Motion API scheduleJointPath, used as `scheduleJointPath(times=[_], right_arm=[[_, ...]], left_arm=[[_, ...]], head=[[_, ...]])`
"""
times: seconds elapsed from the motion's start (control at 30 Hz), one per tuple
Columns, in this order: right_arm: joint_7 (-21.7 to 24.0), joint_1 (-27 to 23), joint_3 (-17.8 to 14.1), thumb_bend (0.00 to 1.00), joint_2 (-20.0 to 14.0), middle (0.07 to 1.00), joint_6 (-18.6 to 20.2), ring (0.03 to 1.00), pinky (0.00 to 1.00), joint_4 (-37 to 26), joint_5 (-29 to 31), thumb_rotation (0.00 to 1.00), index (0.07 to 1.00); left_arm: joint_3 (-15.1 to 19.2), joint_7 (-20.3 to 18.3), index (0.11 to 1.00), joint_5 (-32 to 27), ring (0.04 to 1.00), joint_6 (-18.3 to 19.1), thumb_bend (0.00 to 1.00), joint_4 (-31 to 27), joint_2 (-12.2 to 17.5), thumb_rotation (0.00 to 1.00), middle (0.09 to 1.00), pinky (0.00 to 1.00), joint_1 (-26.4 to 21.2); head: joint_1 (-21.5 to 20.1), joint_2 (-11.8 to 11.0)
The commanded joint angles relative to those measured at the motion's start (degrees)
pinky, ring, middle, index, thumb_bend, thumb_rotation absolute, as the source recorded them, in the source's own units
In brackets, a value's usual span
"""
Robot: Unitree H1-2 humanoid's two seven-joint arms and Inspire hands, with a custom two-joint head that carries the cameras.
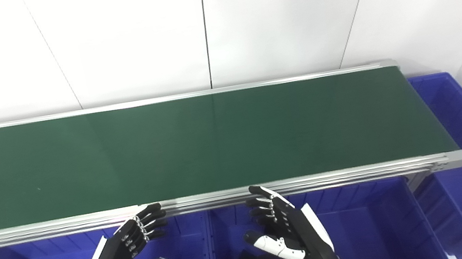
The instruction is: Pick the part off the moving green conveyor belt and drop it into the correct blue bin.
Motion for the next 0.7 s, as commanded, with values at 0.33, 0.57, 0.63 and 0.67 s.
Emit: scheduleJointPath(times=[0.33, 0.57, 0.63, 0.67], right_arm=[[0.1, -0.5, -0.2, 0.66, 0.1, 0.783, -1.2, 0.743, 0.69, -1.3, 0.6, 0.53, 0.865], [0.0, -0.6, -0.2, 0.66, 0.1, 0.783, -1.4, 0.744, 0.69, -1.3, 0.6, 0.54, 0.864], [0.0, -0.5, -0.3, 0.66, 0.1, 0.779, -1.2, 0.741, 0.69, -1.3, 0.6, 0.54, 0.862], [0.0, -0.5, -0.3, 0.67, 0.2, 0.778, -1.1, 0.741, 0.69, -1.3, 0.6, 0.54, 0.861]], left_arm=[[-0.1, -0.5, 0.813, -0.6, 0.774, -1.4, 0.93, -0.8, 0.0, 0.36, 0.808, 0.73, -1.2], [-0.1, -0.6, 0.816, -0.5, 0.771, -1.5, 0.93, -0.7, 0.1, 0.36, 0.808, 0.73, -1.3], [-0.1, -0.6, 0.816, -0.7, 0.775, -1.4, 0.94, -0.8, 0.1, 0.35, 0.809, 0.73, -1.2], [-0.1, -0.7, 0.817, -0.7, 0.774, -1.4, 0.93, -0.8, 0.1, 0.35, 0.809, 0.73, -1.2]], head=[[0.0, -0.1], [0.0, 0.0], [0.1, -0.1], [0.1, -0.1]])
